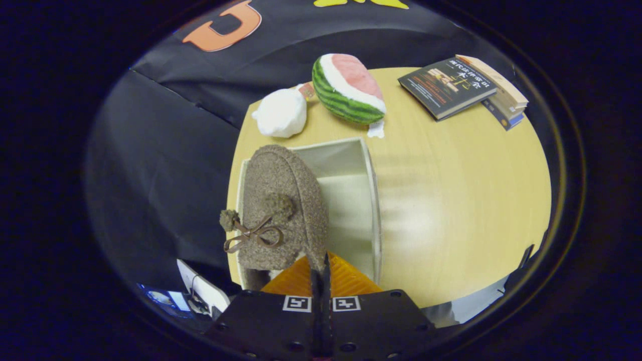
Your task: Open the storage box then place both shoes into the box .Put the left shoe in first, then the right shoe, with the right side of both shoes facing outward in a uniform manner.
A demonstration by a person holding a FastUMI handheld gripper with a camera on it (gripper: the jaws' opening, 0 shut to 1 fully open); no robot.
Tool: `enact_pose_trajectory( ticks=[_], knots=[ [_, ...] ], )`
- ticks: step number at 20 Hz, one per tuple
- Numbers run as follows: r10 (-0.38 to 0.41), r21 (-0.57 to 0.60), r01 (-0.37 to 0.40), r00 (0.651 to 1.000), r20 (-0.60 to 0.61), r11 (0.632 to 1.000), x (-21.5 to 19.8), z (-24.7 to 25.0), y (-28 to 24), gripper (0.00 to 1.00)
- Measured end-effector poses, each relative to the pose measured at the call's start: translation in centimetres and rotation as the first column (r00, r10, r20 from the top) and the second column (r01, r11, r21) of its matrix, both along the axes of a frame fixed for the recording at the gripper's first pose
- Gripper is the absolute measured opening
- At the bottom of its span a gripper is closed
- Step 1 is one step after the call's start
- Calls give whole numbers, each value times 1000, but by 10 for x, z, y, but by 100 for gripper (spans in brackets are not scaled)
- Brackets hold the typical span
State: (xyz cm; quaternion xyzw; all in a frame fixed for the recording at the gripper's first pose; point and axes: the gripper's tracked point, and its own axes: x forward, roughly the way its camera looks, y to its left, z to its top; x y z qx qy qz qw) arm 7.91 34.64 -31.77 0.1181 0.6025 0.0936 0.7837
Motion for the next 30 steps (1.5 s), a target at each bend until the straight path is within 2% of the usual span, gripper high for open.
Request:
enact_pose_trajectory(
  ticks=[2,6,9,15,16,18,19,22,25,30],
  knots=[
    [-48,-64,46,999,-26,997,-1,-17,-3,1],
    [-82,-188,81,997,5,979,16,-32,-26,1],
    [-118,-197,117,993,6,973,17,-33,-29,1],
    [-130,-215,133,991,28,967,19,-34,-30,2],
    [-125,-214,128,992,27,968,18,-36,-29,6],
    [-124,-196,127,992,31,972,19,-36,-27,7],
    [-124,-195,127,992,31,973,20,-34,-28,12],
    [-96,-160,103,994,50,982,18,-29,-19,16],
    [-42,-145,57,993,108,988,15,-14,-13,41],
    [17,-137,19,967,254,990,11,33,-23,73]
  ],
)
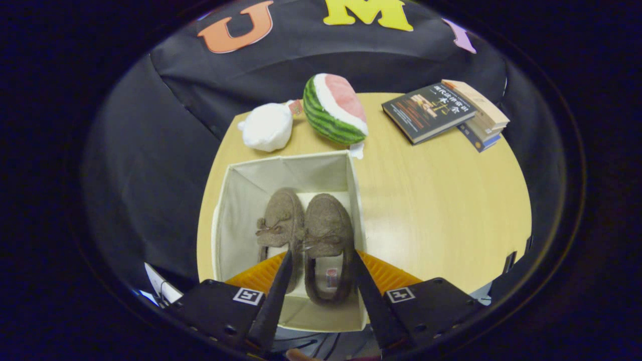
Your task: Open the storage box then place both shoes into the box .Put the left shoe in first, then the right shoe, with the right side of both shoes facing outward in a uniform manner.
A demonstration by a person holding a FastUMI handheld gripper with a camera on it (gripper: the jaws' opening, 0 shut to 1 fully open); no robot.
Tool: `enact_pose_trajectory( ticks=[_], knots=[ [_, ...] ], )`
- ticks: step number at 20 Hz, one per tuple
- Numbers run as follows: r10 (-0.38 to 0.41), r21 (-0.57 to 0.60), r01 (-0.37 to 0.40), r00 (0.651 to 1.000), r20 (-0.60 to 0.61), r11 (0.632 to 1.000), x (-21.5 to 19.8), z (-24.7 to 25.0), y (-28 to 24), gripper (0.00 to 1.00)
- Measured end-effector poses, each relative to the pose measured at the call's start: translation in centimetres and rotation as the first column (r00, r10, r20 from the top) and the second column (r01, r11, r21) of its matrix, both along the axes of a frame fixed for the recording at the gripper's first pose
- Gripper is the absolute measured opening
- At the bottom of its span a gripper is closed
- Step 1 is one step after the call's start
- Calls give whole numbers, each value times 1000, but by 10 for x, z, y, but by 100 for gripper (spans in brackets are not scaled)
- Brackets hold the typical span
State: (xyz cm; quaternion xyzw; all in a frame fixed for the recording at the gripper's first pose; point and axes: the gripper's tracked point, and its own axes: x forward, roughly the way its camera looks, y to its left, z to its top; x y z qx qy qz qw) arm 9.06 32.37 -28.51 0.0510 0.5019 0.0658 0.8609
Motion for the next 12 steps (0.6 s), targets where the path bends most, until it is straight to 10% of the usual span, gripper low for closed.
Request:
enact_pose_trajectory(
  ticks=[12],
  knots=[
    [-44,-110,98,909,414,989,-51,122,-118,97]
  ],
)
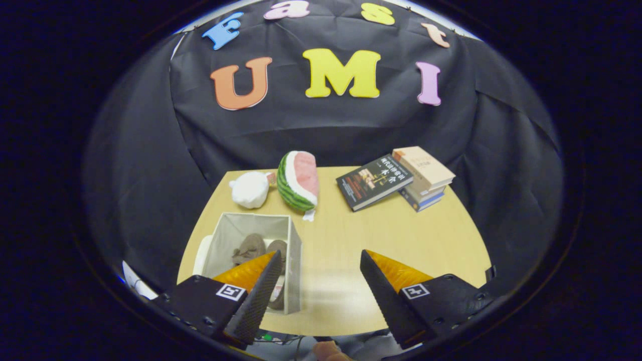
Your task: Open the storage box then place both shoes into the box .Put the left shoe in first, then the right shoe, with the right side of both shoes facing outward in a uniform manner.
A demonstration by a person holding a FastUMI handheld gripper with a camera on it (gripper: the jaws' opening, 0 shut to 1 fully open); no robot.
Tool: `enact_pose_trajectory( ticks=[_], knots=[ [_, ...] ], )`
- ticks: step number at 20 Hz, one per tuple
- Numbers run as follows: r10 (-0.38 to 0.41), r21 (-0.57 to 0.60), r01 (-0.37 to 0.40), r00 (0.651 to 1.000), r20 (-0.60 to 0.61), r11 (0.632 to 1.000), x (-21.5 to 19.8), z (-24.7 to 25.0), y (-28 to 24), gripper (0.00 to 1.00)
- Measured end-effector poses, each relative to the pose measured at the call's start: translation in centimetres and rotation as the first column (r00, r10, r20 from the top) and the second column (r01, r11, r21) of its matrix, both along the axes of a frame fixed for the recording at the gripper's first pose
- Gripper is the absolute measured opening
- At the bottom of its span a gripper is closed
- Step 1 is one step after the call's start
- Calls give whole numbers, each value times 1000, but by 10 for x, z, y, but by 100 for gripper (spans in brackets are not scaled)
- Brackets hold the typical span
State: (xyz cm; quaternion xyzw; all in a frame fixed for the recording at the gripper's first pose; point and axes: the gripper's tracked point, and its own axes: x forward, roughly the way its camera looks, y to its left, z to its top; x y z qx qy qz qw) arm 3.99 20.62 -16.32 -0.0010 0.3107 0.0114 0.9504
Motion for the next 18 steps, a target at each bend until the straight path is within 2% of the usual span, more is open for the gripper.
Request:
enact_pose_trajectory(
  ticks=[3,5,8,12,16,18],
  knots=[
    [0,3,0,994,109,1000,-10,40,-18,97],
    [31,-22,-27,975,219,999,-12,78,-30,97],
    [68,-28,-62,926,370,998,-25,133,-41,97],
    [64,-6,-71,845,531,997,-72,192,-74,96],
    [45,-33,-32,760,648,999,-103,219,-115,97],
    [71,-57,-44,744,664,997,-116,219,-128,96]
  ],
)
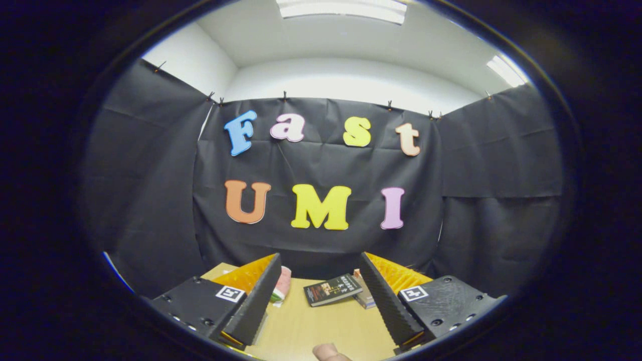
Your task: Open the storage box then place both shoes into the box .Put the left shoe in first, then the right shoe, with the right side of both shoes facing outward in a uniform manner.
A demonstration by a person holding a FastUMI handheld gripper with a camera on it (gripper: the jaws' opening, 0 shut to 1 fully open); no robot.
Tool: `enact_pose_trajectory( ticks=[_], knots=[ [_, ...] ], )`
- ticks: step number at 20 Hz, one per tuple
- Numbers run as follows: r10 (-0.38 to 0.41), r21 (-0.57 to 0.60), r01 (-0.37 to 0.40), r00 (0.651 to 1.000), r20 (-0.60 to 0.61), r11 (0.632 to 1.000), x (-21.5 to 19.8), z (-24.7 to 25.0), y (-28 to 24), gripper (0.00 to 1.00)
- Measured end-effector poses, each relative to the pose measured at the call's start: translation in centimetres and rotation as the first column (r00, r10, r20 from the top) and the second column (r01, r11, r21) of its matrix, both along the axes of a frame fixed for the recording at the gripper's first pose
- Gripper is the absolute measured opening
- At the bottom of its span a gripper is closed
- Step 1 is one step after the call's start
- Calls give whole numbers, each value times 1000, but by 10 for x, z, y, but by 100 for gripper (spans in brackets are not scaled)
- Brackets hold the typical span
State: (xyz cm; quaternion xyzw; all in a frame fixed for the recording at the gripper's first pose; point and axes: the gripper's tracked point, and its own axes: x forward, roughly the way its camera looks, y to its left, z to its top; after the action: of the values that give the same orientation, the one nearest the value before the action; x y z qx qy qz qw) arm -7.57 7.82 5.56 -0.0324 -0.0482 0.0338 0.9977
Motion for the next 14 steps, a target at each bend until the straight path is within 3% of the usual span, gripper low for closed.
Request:
enact_pose_trajectory(
  ticks=[4,14],
  knots=[
    [32,-43,-31,999,33,999,-3,3,-22,96],
    [49,36,-48,999,-20,998,12,-3,-53,95]
  ],
)
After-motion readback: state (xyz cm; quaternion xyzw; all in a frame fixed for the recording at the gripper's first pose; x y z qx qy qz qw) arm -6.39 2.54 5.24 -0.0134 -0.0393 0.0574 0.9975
